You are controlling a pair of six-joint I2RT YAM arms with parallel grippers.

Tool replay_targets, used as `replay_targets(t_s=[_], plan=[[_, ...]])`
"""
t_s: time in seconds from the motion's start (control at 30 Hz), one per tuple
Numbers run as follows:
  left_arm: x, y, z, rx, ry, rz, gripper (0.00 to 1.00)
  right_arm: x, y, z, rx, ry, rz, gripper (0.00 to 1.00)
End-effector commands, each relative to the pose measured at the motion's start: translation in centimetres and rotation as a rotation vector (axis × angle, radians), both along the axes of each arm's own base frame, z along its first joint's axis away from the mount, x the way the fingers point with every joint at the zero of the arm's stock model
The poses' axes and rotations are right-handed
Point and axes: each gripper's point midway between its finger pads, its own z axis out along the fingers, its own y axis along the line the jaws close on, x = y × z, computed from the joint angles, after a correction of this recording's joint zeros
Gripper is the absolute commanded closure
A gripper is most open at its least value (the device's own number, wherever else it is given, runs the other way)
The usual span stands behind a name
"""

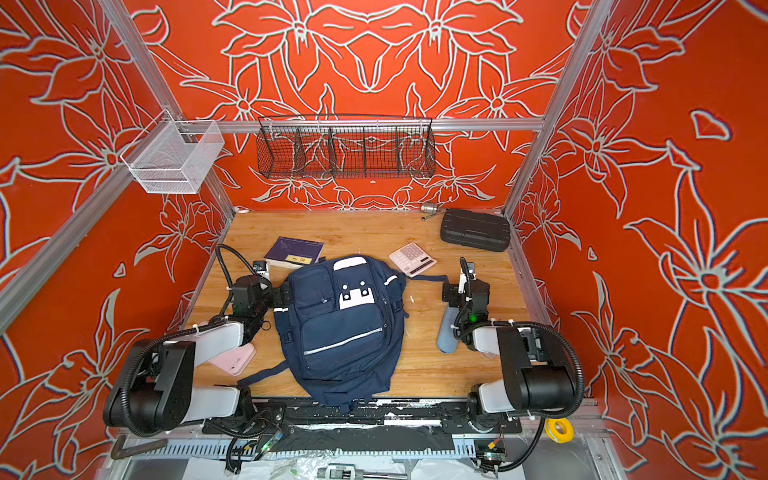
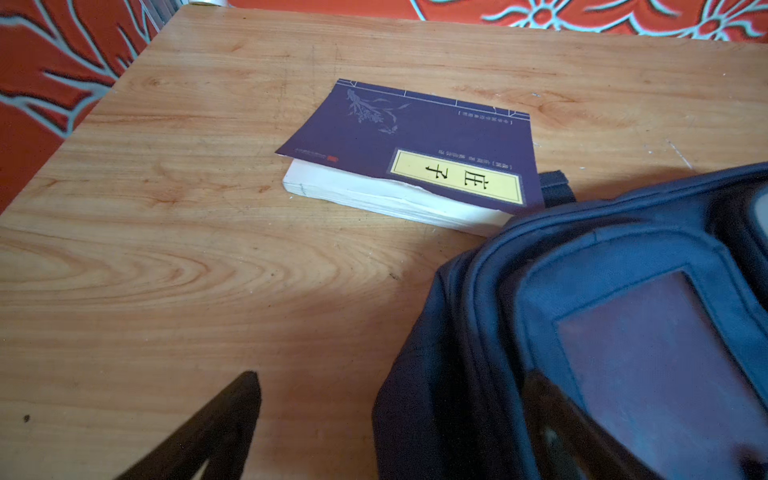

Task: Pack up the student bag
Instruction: 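Reach both grippers to the navy backpack's sides and grasp it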

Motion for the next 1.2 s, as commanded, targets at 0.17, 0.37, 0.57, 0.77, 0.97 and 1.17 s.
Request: replay_targets(t_s=[0.17, 0.37, 0.57, 0.77, 0.97, 1.17], plan=[[0.0, 0.8, 2.0, 0.023, 0.006, 0.078, 0.02, 0.1, 2.8, 3.0, -0.019, -0.011, 0.145, 0.11], [-3.1, -2.7, 4.5, -0.099, 0.305, 0.138, 0.0, -1.3, 9.5, 8.3, 0.197, 0.143, 0.423, 0.16], [-7.0, -6.8, 3.0, -0.331, 0.503, 0.189, 0.03, -5.4, 16.4, 6.9, 0.345, 0.377, 0.602, 0.17], [-9.4, -7.8, -1.9, -0.461, 0.634, 0.283, 0.03, -6.2, 19.1, 4.5, 0.477, 0.47, 0.605, 0.15], [-7.9, -8.9, -4.4, -0.443, 0.704, 0.242, 0.03, -6.3, 20.3, 0.2, 0.544, 0.623, 0.587, 0.15], [-7.3, -9.5, -6.1, -0.426, 0.756, 0.204, 0.25, -6.8, 22.0, -2.2, 0.615, 0.747, 0.62, 0.28]])
